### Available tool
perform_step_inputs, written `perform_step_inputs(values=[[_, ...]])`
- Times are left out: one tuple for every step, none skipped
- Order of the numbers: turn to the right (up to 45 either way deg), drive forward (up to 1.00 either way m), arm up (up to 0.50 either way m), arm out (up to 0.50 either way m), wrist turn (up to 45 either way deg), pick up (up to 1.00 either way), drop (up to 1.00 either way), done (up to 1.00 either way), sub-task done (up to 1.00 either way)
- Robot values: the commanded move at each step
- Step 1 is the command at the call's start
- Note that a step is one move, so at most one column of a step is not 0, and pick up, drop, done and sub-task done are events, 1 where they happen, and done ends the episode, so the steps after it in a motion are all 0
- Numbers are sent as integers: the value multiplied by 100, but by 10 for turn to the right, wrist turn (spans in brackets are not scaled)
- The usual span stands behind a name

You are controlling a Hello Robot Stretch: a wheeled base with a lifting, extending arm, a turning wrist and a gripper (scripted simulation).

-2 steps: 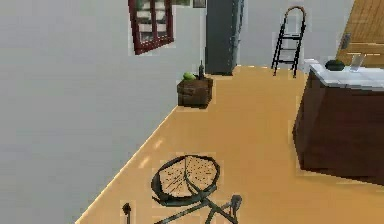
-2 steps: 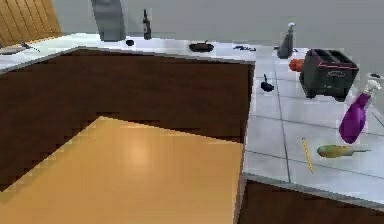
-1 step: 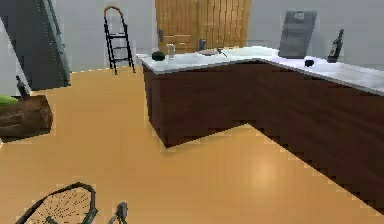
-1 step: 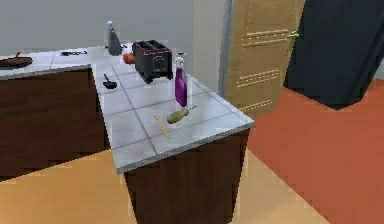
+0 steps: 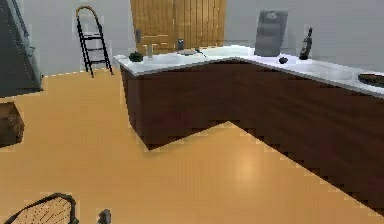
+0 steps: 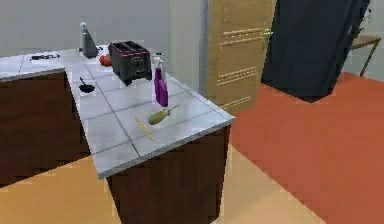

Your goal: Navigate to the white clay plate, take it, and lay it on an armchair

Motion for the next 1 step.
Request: perform_step_inputs(values=[[0,100,0,0,0,0,0,0,0]])
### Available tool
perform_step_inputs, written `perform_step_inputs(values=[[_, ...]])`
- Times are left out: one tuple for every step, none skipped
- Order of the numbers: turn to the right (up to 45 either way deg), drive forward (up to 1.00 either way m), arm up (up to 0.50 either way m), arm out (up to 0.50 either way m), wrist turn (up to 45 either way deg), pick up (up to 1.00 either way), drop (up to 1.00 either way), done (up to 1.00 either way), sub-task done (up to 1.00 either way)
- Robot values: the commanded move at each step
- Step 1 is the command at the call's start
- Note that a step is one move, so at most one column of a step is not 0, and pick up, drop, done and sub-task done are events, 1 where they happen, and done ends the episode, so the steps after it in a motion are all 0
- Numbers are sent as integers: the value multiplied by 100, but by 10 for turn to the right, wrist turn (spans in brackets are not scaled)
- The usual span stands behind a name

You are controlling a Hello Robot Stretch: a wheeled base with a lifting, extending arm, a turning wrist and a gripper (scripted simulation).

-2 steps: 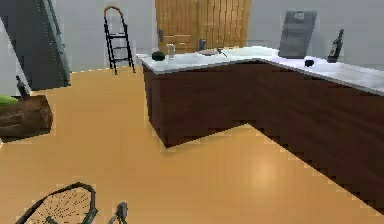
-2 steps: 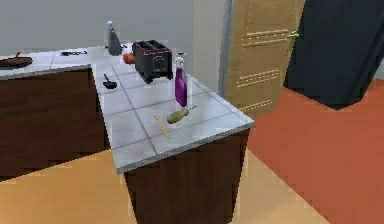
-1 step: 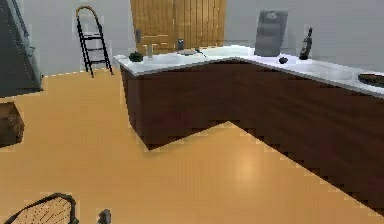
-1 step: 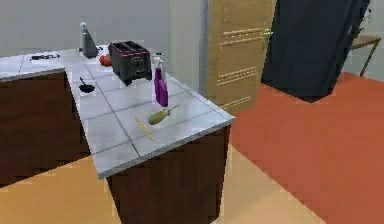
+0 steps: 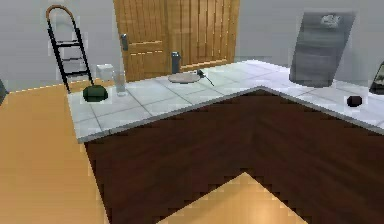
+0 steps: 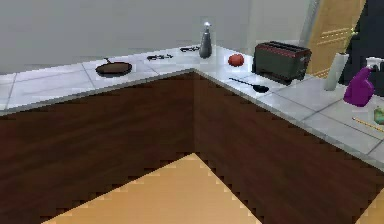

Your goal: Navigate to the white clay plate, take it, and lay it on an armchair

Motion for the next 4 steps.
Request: perform_step_inputs(values=[[60,0,0,0,0,0,0,0,0],[0,50,0,0,0,0,0,0,0],[-450,0,0,0,0,0,0,0,0],[-450,0,0,0,0,0,0,0,0]])
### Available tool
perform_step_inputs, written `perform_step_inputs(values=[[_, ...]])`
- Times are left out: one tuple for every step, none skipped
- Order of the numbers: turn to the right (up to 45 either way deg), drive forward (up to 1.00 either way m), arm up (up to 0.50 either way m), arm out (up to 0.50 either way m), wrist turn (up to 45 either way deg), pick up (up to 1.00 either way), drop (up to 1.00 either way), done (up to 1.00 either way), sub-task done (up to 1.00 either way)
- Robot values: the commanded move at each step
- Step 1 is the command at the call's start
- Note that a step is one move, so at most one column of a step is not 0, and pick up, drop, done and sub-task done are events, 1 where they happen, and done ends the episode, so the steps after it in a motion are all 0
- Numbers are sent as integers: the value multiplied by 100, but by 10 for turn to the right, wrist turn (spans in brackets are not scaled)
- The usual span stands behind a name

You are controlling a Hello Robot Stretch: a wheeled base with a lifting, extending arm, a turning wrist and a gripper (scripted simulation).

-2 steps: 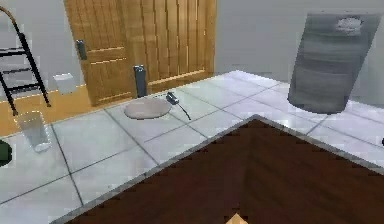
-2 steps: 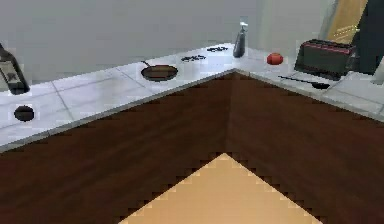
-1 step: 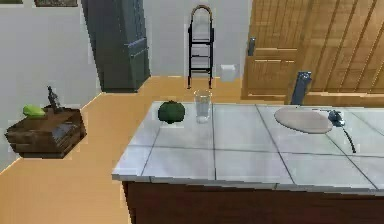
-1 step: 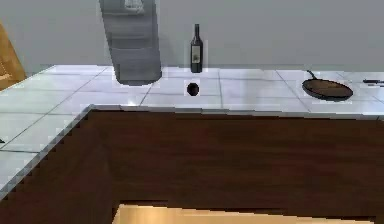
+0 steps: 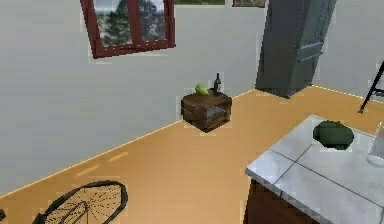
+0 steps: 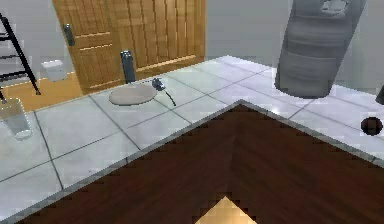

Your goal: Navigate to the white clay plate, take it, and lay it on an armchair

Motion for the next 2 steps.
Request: perform_step_inputs(values=[[-150,0,0,0,0,0,0,0,0],[90,0,0,0,0,0,0,0,0]])
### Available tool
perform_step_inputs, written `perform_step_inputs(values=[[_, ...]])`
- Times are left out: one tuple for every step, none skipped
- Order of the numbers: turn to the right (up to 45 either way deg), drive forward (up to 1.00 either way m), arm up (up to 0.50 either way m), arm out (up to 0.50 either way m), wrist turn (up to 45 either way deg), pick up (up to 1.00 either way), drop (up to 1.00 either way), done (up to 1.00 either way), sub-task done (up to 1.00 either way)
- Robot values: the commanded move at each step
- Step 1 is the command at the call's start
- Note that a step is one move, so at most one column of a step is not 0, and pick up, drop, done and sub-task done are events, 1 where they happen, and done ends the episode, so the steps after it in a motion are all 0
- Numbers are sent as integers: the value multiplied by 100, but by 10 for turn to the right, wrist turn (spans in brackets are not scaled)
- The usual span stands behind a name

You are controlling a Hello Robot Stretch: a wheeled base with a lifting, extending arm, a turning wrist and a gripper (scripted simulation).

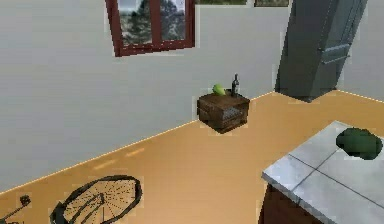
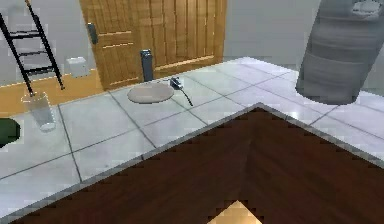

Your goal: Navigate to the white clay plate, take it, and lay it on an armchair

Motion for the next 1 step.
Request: perform_step_inputs(values=[[0,50,0,0,0,0,0,0,0]])
